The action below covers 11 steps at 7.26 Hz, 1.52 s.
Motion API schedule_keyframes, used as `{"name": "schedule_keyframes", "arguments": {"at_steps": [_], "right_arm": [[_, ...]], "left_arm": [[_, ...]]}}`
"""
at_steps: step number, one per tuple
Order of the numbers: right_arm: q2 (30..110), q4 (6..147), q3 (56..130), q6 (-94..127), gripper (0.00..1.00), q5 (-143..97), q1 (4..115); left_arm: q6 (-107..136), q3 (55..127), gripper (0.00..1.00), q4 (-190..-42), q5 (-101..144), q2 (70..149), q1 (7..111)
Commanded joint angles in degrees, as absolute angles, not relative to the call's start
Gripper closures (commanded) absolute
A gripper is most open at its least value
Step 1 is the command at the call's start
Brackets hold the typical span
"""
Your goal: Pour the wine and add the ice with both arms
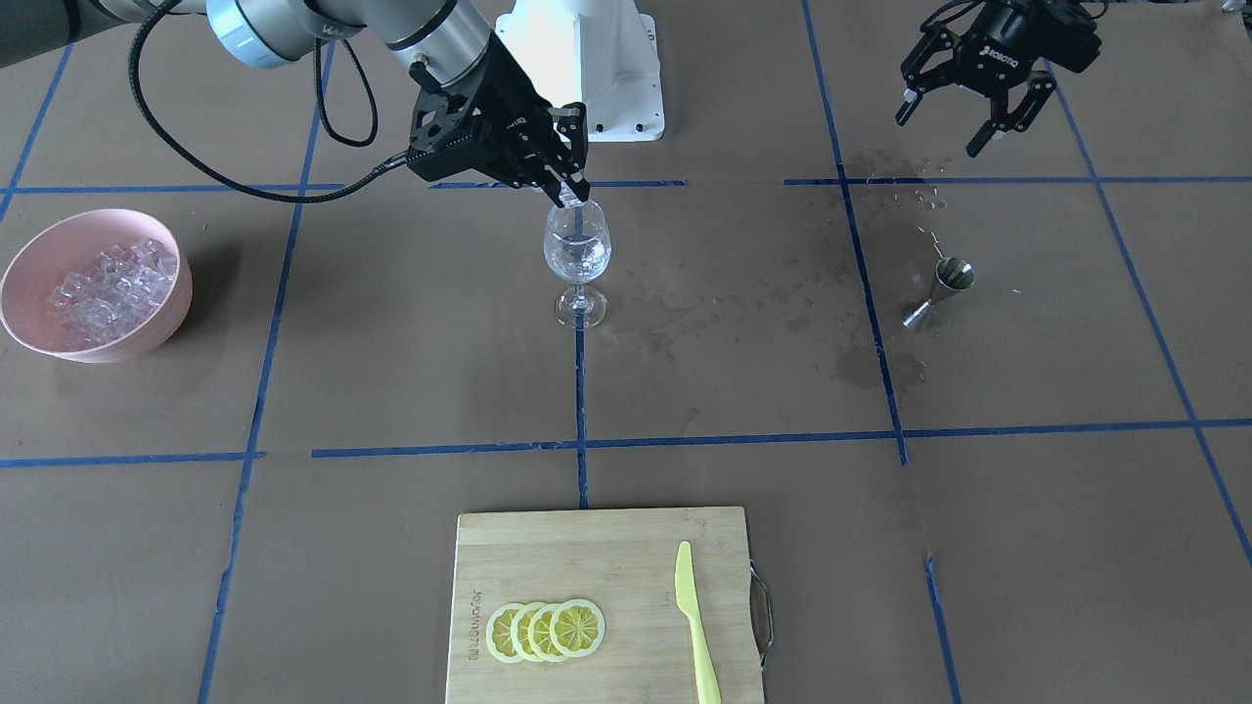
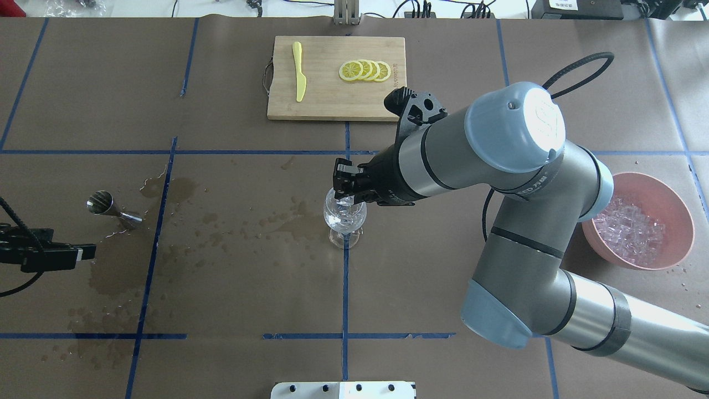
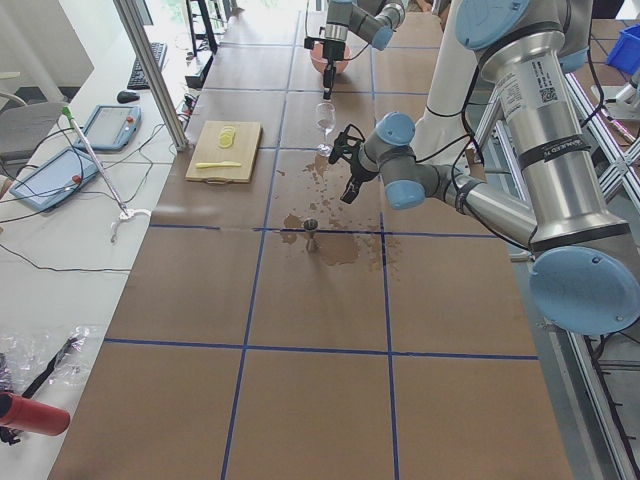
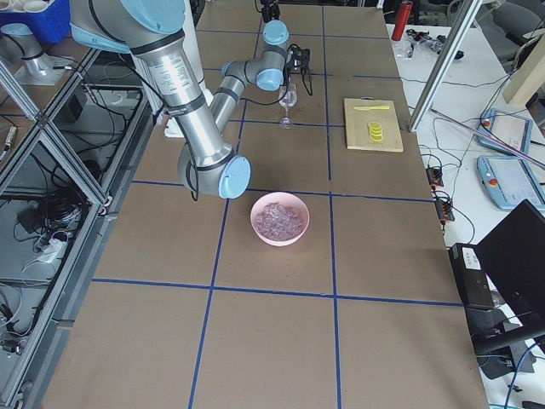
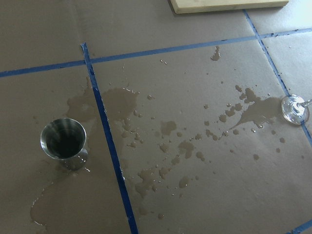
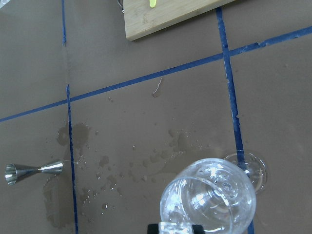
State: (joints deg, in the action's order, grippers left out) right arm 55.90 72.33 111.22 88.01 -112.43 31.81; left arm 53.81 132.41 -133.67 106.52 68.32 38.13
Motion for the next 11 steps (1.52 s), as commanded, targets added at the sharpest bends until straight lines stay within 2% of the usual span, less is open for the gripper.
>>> {"name": "schedule_keyframes", "arguments": {"at_steps": [1, 2, 6, 8, 9, 11], "right_arm": [[55.9, 73.5, 111.6, 88.1, 0.53, -112.2, 31.8], [56.1, 73.5, 111.5, 88.1, 0.03, -112.0, 31.8], [56.4, 74.8, 112.1, 87.2, 0.0, -112.8, 34.9], [60.4, 74.8, 112.3, 81.4, 0.0, -113.5, 39.9], [63.1, 76.4, 112.2, 75.2, 0.0, -113.5, 41.3], [64.6, 88.9, 112.1, 57.7, 0.0, -113.5, 46.9]], "left_arm": [[53.3, 132.5, 0.0, -133.3, 106.5, 68.6, 38.7], [53.3, 132.7, 0.0, -133.3, 106.6, 68.5, 39.3], [46.6, 132.5, 0.0, -128.7, 110.2, 68.6, 43.0], [31.4, 131.9, 0.0, -119.2, 116.2, 71.5, 55.1], [23.7, 130.3, 0.0, -112.4, 116.5, 75.8, 61.2], [10.3, 123.0, 0.0, -97.3, 118.7, 89.1, 71.8]]}}
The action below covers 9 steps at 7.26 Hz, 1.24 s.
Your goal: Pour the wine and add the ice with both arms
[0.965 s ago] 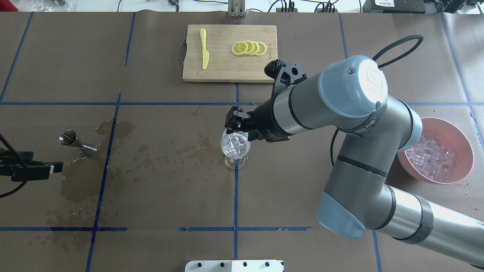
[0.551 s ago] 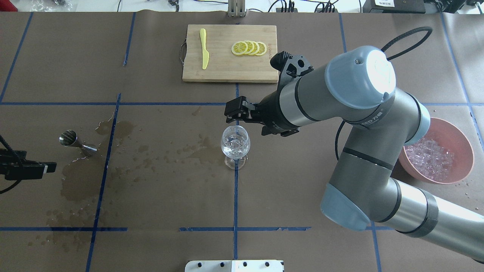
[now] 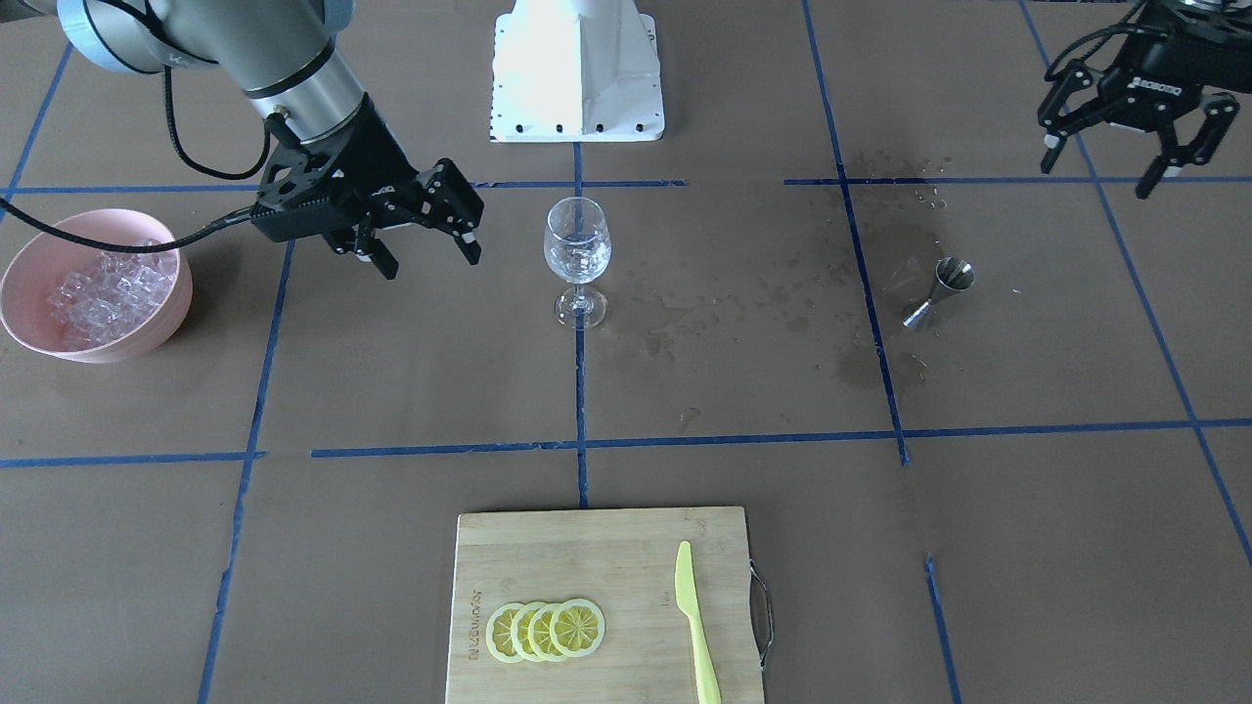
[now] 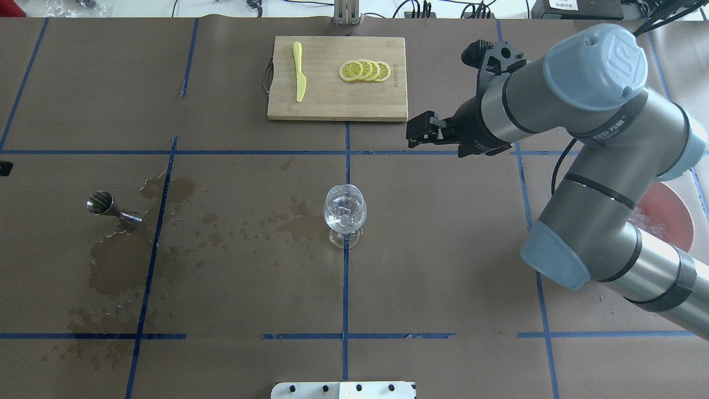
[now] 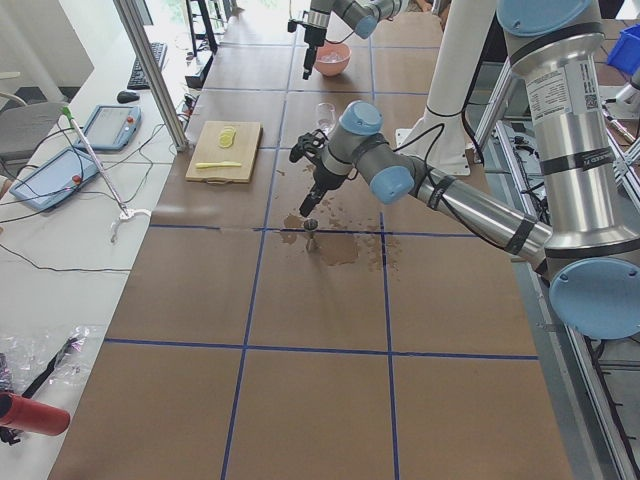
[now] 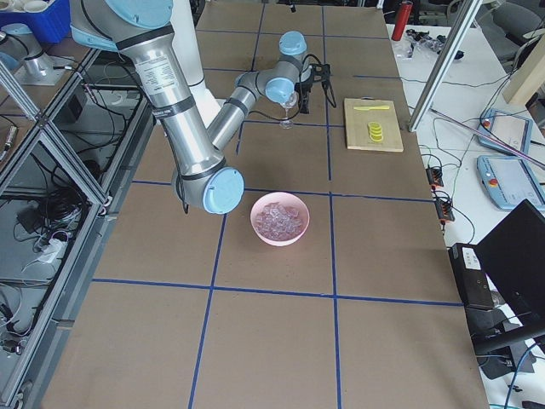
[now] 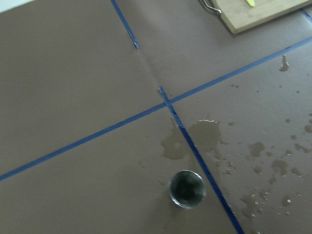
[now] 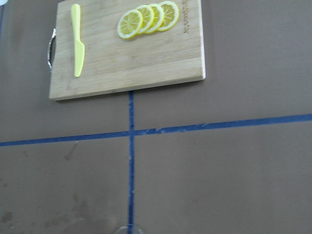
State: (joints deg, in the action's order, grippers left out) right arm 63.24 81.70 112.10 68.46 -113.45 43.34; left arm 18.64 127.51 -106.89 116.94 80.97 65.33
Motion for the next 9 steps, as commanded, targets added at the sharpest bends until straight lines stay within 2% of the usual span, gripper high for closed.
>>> {"name": "schedule_keyframes", "arguments": {"at_steps": [1, 2, 3, 6, 7, 9], "right_arm": [[66.3, 93.3, 111.8, 47.5, 0.0, -113.5, 50.3], [69.0, 95.9, 111.3, 38.5, 0.0, -115.6, 54.9], [70.5, 96.1, 107.2, 29.9, 0.0, -123.4, 62.8], [73.9, 95.6, 89.1, -2.4, 0.0, -135.2, 81.1], [76.3, 95.9, 87.2, -9.3, 0.0, -135.9, 85.6], [81.0, 94.9, 89.5, -7.8, 0.0, -135.9, 86.6]], "left_arm": [[8.5, 117.7, 0.0, -93.0, 122.4, 94.3, 75.0], [8.1, 112.2, 0.0, -93.2, 125.8, 96.3, 79.2], [5.3, 108.1, 0.0, -93.3, 129.8, 96.4, 81.6], [2.5, 103.2, 0.0, -92.8, 131.4, 95.4, 85.7], [2.5, 100.5, 0.0, -93.2, 131.5, 94.1, 85.9], [2.5, 100.5, 0.0, -93.3, 131.6, 90.5, 86.7]]}}
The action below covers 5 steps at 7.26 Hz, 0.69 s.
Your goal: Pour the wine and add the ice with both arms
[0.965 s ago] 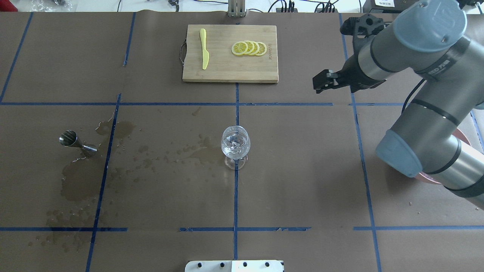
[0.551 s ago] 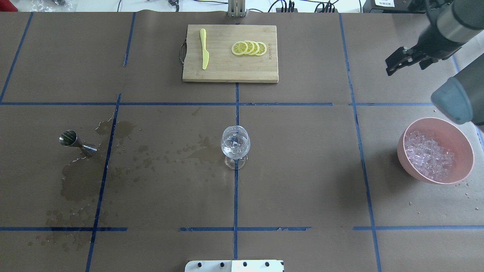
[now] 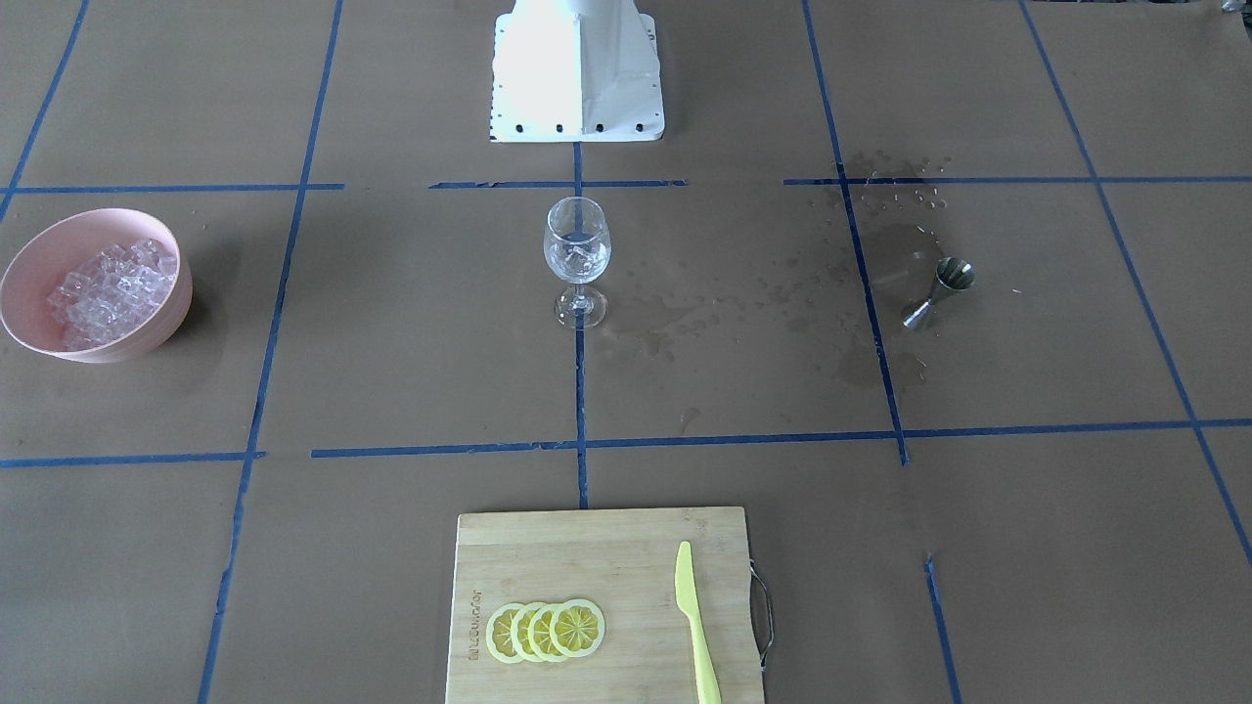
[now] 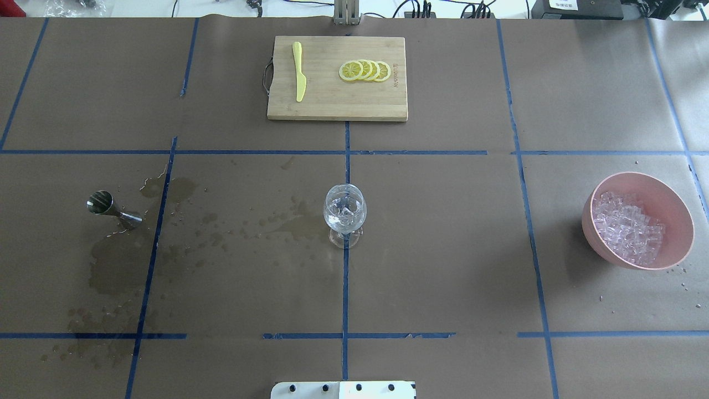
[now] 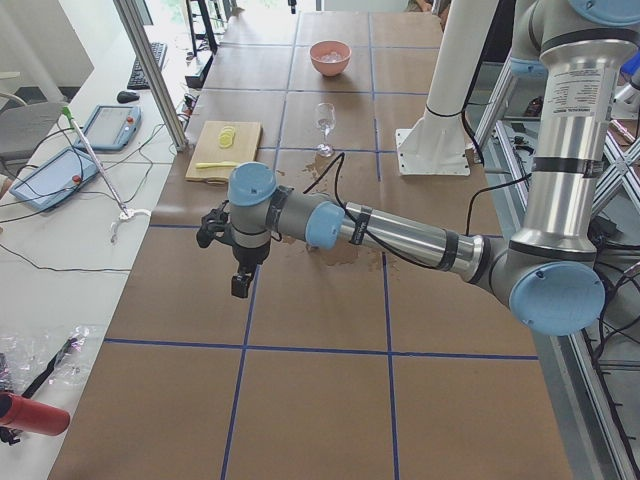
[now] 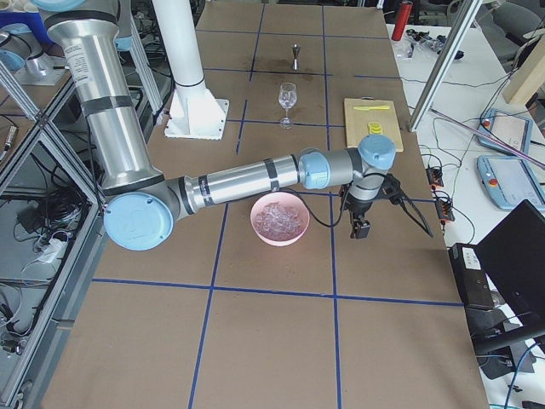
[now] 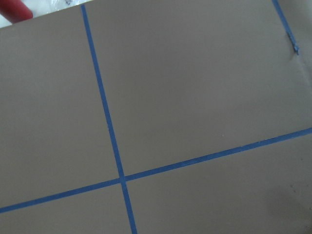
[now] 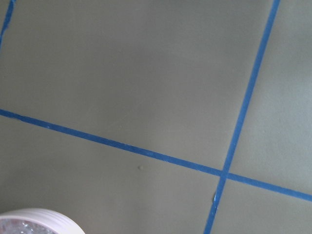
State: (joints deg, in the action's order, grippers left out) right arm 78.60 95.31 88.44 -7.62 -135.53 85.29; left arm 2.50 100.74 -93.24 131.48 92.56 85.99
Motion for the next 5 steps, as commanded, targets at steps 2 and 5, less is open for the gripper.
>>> {"name": "schedule_keyframes", "arguments": {"at_steps": [2, 5], "right_arm": [[81.1, 94.7, 89.8, -5.3, 0.0, -134.9, 87.3], [84.4, 94.7, 90.6, -2.7, 0.0, -137.2, 88.6]], "left_arm": [[2.7, 100.6, 0.0, -93.3, 131.7, 86.9, 87.2], [2.7, 99.3, 0.0, -93.3, 136.2, 83.1, 87.7]]}}
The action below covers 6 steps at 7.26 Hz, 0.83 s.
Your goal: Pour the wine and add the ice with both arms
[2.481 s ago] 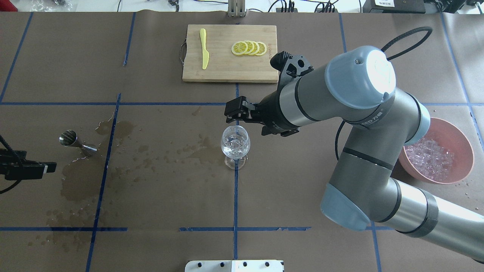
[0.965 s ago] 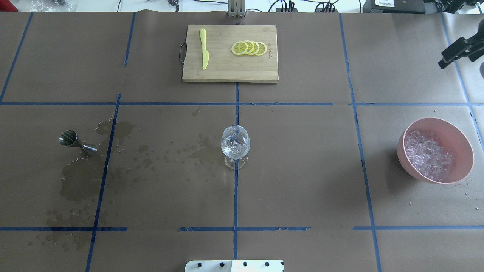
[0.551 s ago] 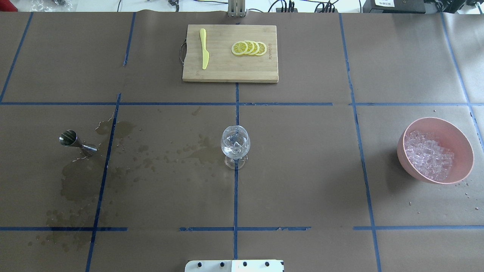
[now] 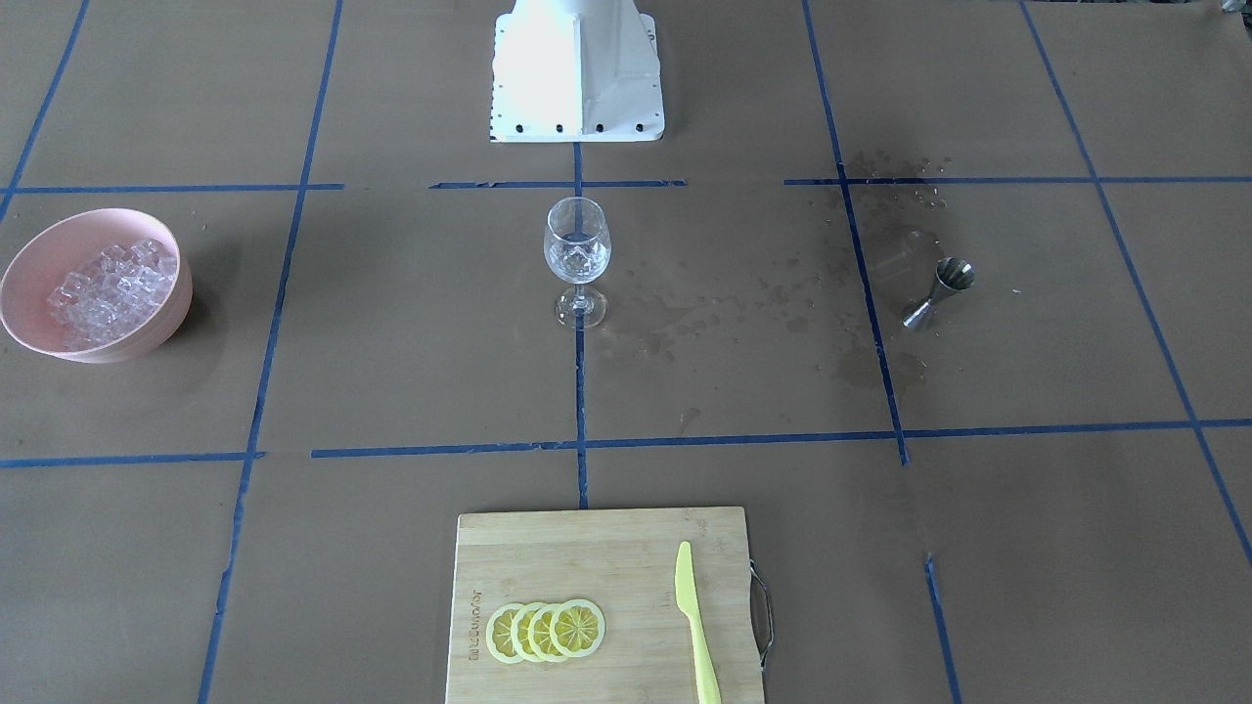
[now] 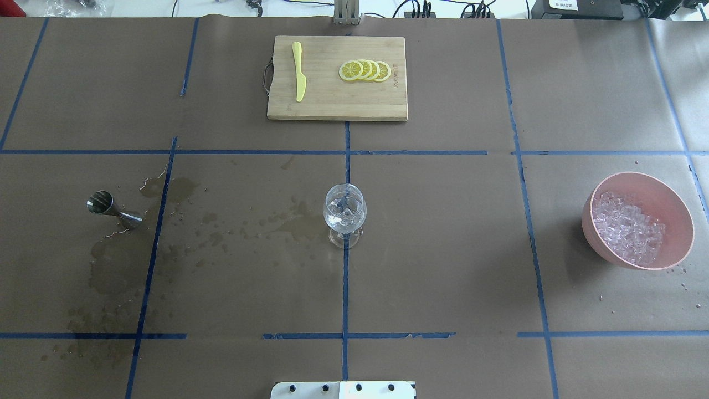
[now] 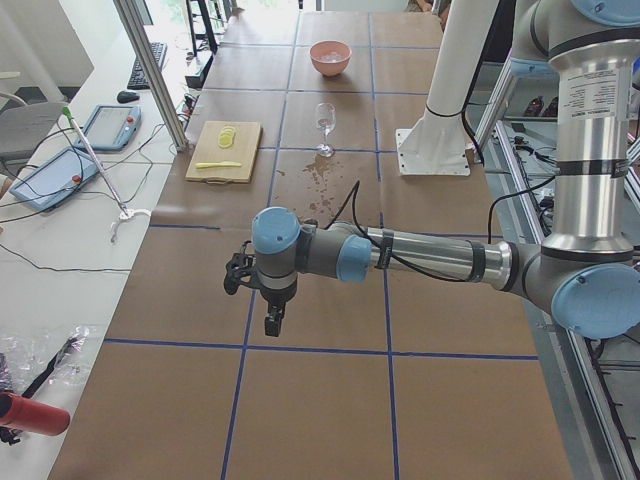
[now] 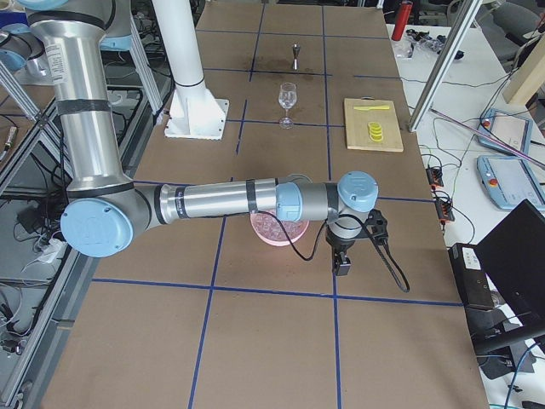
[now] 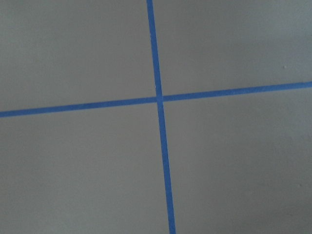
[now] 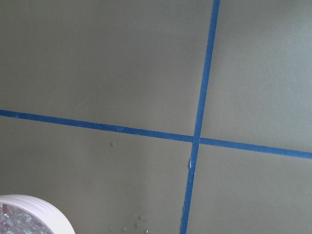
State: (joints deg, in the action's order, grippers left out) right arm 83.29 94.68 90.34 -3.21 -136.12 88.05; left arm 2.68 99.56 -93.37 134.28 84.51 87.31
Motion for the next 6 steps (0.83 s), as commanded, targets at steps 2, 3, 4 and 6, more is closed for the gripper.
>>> {"name": "schedule_keyframes", "arguments": {"at_steps": [2, 3, 4, 6], "right_arm": [[85.2, 94.7, 90.6, -2.8, 0.0, -137.2, 89.4], [85.5, 94.7, 90.5, -2.9, 0.0, -137.2, 89.6], [85.6, 94.7, 90.4, -2.9, 0.0, -137.1, 89.5], [85.6, 94.7, 90.2, -3.0, 0.0, -136.9, 89.6]], "left_arm": [[2.8, 99.2, 0.0, -92.9, 137.1, 84.1, 91.5], [2.9, 99.1, 0.0, -93.0, 136.9, 85.3, 91.8], [3.2, 98.0, 0.0, -93.2, 136.9, 86.0, 92.0], [3.3, 97.6, 0.0, -93.1, 136.8, 86.0, 92.0]]}}
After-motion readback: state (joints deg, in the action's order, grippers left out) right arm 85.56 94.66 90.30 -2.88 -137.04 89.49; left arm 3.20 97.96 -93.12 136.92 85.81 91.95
